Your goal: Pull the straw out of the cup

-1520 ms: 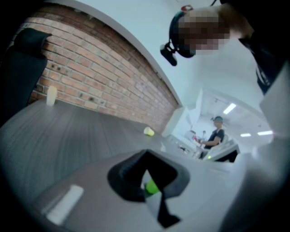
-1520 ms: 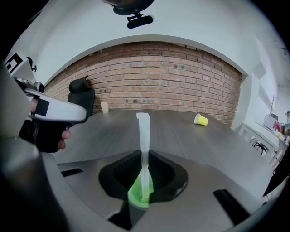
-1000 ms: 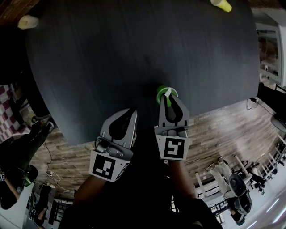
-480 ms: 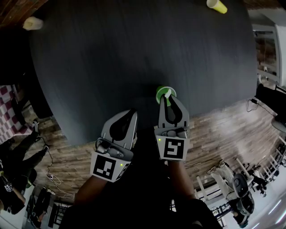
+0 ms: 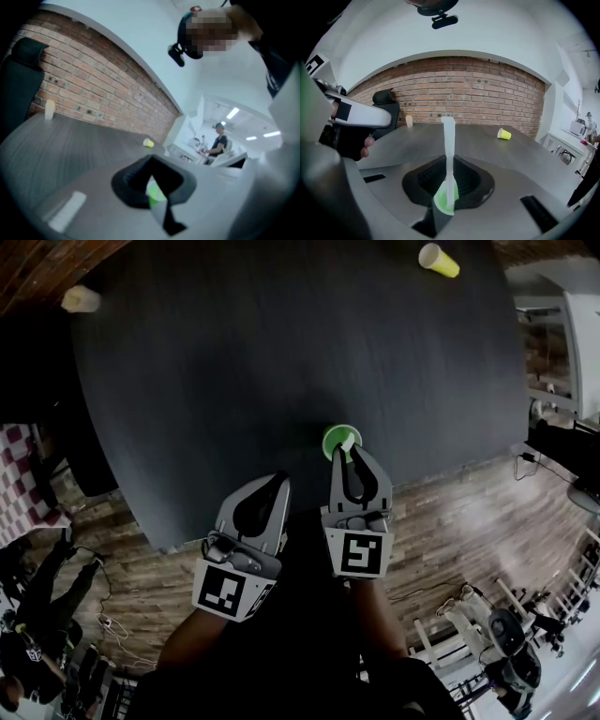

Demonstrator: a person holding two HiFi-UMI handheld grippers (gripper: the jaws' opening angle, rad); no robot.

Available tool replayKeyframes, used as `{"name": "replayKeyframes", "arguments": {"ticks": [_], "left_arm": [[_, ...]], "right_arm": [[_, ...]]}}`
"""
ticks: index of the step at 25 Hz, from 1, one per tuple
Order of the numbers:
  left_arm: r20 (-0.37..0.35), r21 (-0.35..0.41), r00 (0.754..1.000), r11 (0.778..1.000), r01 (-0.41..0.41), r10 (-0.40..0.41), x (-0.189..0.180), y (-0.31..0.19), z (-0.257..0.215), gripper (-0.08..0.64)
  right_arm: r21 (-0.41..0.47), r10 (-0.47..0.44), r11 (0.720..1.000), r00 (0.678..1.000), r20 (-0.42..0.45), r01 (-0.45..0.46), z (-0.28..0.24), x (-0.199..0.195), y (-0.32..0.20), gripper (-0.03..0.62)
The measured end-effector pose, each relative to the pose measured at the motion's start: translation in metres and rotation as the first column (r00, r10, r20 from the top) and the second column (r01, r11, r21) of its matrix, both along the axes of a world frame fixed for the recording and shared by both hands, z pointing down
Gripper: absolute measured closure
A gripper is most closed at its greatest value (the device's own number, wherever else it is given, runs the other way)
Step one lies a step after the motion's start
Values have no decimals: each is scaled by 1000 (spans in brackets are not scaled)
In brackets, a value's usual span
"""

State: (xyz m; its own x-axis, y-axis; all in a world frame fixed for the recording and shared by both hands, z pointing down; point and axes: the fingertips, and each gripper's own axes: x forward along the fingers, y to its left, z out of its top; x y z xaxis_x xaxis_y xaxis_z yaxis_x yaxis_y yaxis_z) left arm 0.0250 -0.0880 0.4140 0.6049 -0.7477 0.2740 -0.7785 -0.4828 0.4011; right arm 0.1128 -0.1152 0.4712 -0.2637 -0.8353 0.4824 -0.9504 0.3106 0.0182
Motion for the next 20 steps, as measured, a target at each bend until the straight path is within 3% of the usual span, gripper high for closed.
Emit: {"name": "replayKeyframes", "arguments": {"ticks": [20], "left_arm": [[-13, 74, 999, 997, -36, 37, 7, 11, -54, 555]], "right_arm": [[80, 18, 997, 999, 32, -20, -60, 2, 13, 549]]}}
